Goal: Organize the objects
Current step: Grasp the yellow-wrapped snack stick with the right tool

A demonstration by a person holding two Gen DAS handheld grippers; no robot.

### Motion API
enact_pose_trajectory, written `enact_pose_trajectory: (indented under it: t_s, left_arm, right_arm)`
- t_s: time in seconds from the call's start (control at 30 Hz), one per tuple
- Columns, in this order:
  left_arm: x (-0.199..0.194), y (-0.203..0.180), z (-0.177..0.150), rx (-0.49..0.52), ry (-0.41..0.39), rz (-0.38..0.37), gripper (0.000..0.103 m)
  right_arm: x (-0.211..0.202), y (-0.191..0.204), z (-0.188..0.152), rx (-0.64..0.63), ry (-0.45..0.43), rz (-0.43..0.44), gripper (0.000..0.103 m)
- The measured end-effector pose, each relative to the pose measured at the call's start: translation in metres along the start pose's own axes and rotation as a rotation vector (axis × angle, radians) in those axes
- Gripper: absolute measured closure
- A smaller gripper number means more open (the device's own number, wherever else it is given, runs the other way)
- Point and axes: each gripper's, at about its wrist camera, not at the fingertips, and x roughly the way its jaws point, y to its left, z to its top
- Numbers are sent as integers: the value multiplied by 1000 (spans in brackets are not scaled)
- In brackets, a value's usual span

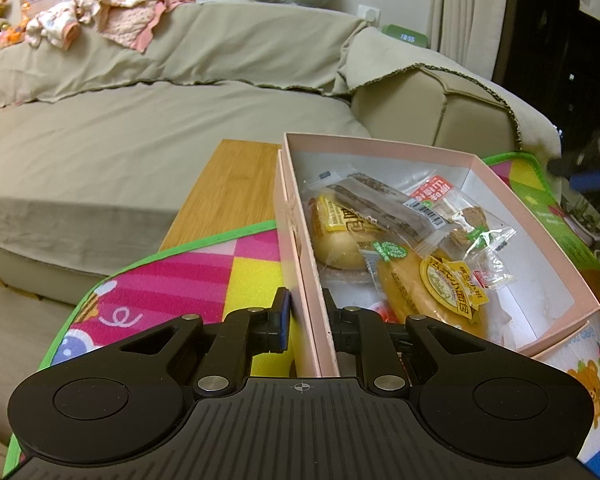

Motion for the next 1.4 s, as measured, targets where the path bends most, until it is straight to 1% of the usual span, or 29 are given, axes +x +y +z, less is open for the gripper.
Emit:
enact_pose_trajectory:
  t_s: [0.07,0.17,0.47,0.53,0.57,0.6,0.63,0.67,0.7,0.77,0.8,0.87,1.03,1.13,1.17,1.2,1.3,1.37,1.4]
  left_arm:
    - [0,0,0,0,0,-1,86]
    - [0,0,0,0,1,0,87]
    - [0,1,0,0,1,0,87]
    - [0,0,0,0,1,0,87]
    - [0,1,0,-1,2,0,87]
    - [0,1,0,-2,2,0,87]
    - [0,2,-1,-2,3,1,87]
    - [0,3,-1,-2,3,1,87]
    - [0,3,-1,-2,3,0,87]
    - [0,3,-1,-2,2,0,87]
    - [0,3,-1,-2,3,0,87]
    - [0,3,-1,-1,3,1,87]
    - [0,4,-2,-2,3,4,87]
    - [-1,4,-4,-2,4,7,87]
    - [-1,5,-4,-1,4,7,87]
    - [-1,5,-4,-1,4,7,87]
    - [-1,6,-4,0,4,8,87]
    - [-1,5,-4,-1,5,7,87]
    - [-1,4,-4,-1,5,7,87]
  right_arm:
    - [15,-13,-6,36,32,-22,53]
    - [35,-26,-17,88,64,-24,54]
    - [81,-34,-22,126,92,-74,54]
    - [85,-33,-24,116,108,-76,57]
    - [85,-31,-25,107,111,-78,61]
    - [84,-30,-26,94,111,-83,68]
    - [82,-30,-27,82,113,-84,72]
    - [79,-31,-27,82,119,-78,79]
    - [76,-32,-28,90,128,-70,82]
    - [68,-35,-32,98,137,-62,83]
    - [63,-36,-35,92,137,-62,87]
    - [53,-38,-43,79,144,-71,89]
    - [30,-47,-56,67,140,-69,89]
    - [21,-50,-52,63,100,-78,88]
    - [20,-49,-49,56,79,-85,84]
    - [22,-49,-47,53,69,-89,82]
    - [34,-44,-37,68,54,-77,82]
    - [48,-39,-32,70,43,-84,82]
    - [54,-37,-30,71,37,-90,80]
